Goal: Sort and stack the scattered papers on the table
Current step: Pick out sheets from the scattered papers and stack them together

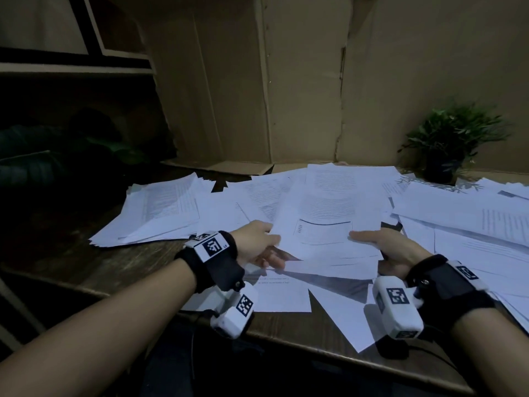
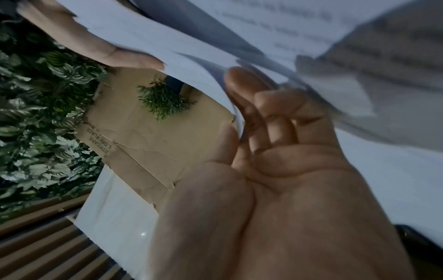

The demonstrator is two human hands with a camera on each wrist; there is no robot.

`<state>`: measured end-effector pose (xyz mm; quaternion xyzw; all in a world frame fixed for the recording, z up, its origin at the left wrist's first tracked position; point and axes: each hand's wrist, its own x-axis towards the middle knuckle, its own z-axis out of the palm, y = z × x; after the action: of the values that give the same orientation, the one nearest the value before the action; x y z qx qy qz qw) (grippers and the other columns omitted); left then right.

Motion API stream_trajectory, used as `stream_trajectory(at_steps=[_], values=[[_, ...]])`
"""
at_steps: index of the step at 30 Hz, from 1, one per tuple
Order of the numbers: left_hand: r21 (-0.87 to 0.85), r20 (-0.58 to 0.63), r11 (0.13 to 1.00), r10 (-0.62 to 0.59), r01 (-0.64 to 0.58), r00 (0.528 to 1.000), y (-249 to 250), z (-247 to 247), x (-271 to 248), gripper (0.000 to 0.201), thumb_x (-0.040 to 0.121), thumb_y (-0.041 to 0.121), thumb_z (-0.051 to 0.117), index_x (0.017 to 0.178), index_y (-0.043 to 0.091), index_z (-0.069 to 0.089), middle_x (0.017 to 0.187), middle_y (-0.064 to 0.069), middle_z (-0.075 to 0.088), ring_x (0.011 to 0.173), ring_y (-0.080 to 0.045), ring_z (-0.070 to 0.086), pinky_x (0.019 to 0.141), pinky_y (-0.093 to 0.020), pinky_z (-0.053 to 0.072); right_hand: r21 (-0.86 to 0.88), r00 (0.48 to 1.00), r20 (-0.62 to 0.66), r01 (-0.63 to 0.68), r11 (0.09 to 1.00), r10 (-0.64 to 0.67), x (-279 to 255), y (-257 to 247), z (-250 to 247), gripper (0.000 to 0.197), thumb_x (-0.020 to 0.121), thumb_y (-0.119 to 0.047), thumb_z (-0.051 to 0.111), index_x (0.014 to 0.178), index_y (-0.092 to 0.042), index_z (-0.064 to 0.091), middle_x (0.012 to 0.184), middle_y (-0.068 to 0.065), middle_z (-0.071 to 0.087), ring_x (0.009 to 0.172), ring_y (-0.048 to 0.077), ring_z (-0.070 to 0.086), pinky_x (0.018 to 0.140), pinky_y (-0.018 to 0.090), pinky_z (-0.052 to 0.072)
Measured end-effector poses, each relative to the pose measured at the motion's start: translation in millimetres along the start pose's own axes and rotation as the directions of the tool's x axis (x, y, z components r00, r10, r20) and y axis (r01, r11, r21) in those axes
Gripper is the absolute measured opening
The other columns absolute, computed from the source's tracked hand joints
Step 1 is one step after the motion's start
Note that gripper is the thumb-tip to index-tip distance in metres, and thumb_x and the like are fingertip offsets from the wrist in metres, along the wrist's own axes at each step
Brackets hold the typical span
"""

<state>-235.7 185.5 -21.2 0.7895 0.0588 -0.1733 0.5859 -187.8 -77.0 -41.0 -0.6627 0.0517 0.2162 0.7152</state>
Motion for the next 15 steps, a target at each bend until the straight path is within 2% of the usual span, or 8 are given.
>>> stream_trajectory(at_steps=[2,4,6,8,10,11,13,15], values=[[0.104,-0.085,0.994,0.031,-0.023,0.996,4,-11,0,0.025,0.104,0.018,0.046,0.124,0.004,0.050,0.100,-0.017,0.069,0.062,-0.019,0.062,0.048,-0.023,0.038,-0.033,0.999,-0.032,0.002,0.999,-0.003,0,1,-1,0.032,0.099,-0.005,0.056,0.127,0.007,0.060,0.122,0.026,0.067,0.104,0.041,0.067,0.070,0.042,0.061],[0.180,-0.241,0.984,0.060,-0.016,0.969,6,-29,-3,0.027,0.103,0.026,0.048,0.126,0.013,0.050,0.100,-0.011,0.065,0.066,-0.019,0.058,0.046,-0.020,0.040,-0.029,0.995,-0.101,0.019,0.999,-0.022,3,2,-4,0.034,0.099,-0.001,0.054,0.131,0.011,0.056,0.128,0.027,0.062,0.096,0.040,0.065,0.074,0.046,0.055],[0.269,-0.379,0.962,0.064,0.043,0.923,2,-54,-9,0.028,0.102,0.028,0.048,0.125,0.012,0.052,0.109,-0.012,0.062,0.073,-0.017,0.058,0.046,-0.016,0.043,-0.036,0.981,-0.190,0.027,0.999,-0.033,6,3,-5,0.036,0.100,0.000,0.053,0.133,0.013,0.051,0.126,0.022,0.061,0.083,0.033,0.061,0.067,0.042,0.050],[0.455,-0.473,0.872,0.064,0.181,0.879,-11,-79,-16,0.032,0.100,0.031,0.052,0.125,0.011,0.053,0.120,-0.010,0.060,0.093,-0.021,0.062,0.066,-0.023,0.051,-0.051,0.963,-0.267,0.020,0.999,-0.033,12,5,-10,0.037,0.100,0.000,0.054,0.134,0.012,0.047,0.119,0.017,0.059,0.085,0.033,0.060,0.071,0.046,0.049],[0.625,-0.537,0.704,0.073,0.338,0.840,-24,-97,-26,0.035,0.097,0.034,0.056,0.124,0.011,0.053,0.126,-0.009,0.057,0.111,-0.026,0.058,0.089,-0.032,0.048,-0.100,0.943,-0.329,0.013,0.995,-0.046,20,7,-14,0.022,0.099,0.001,0.055,0.120,0.006,0.048,0.105,0.014,0.055,0.076,0.031,0.055,0.069,0.046,0.046],[0.659,-0.555,0.640,0.060,0.394,0.830,-29,-101,-32,0.036,0.095,0.034,0.058,0.122,0.010,0.053,0.126,-0.009,0.056,0.112,-0.028,0.056,0.091,-0.034,0.046,-0.134,0.937,-0.345,0.015,0.991,-0.061,23,7,-16,0.016,0.097,0.002,0.055,0.111,0.001,0.047,0.099,0.015,0.054,0.069,0.028,0.049,0.068,0.045,0.045],[0.674,-0.563,0.577,-0.002,0.460,0.827,-36,-106,-39,0.036,0.092,0.035,0.062,0.115,0.008,0.055,0.117,-0.010,0.058,0.105,-0.028,0.057,0.082,-0.033,0.047,-0.187,0.937,-0.340,0.024,0.982,-0.087,28,8,-20,0.014,0.093,0.003,0.056,0.105,-0.001,0.050,0.097,0.018,0.055,0.068,0.026,0.050,0.081,0.044,0.046],[0.596,-0.561,0.663,-0.062,0.454,0.826,-40,-108,-41,0.029,0.086,0.029,0.070,0.097,0.005,0.059,0.094,-0.011,0.062,0.086,-0.027,0.060,0.066,-0.029,0.047,-0.211,0.942,-0.323,0.022,0.977,-0.091,34,10,-24,0.015,0.091,0.003,0.058,0.105,-0.001,0.052,0.101,0.019,0.057,0.077,0.028,0.055,0.086,0.045,0.045]])
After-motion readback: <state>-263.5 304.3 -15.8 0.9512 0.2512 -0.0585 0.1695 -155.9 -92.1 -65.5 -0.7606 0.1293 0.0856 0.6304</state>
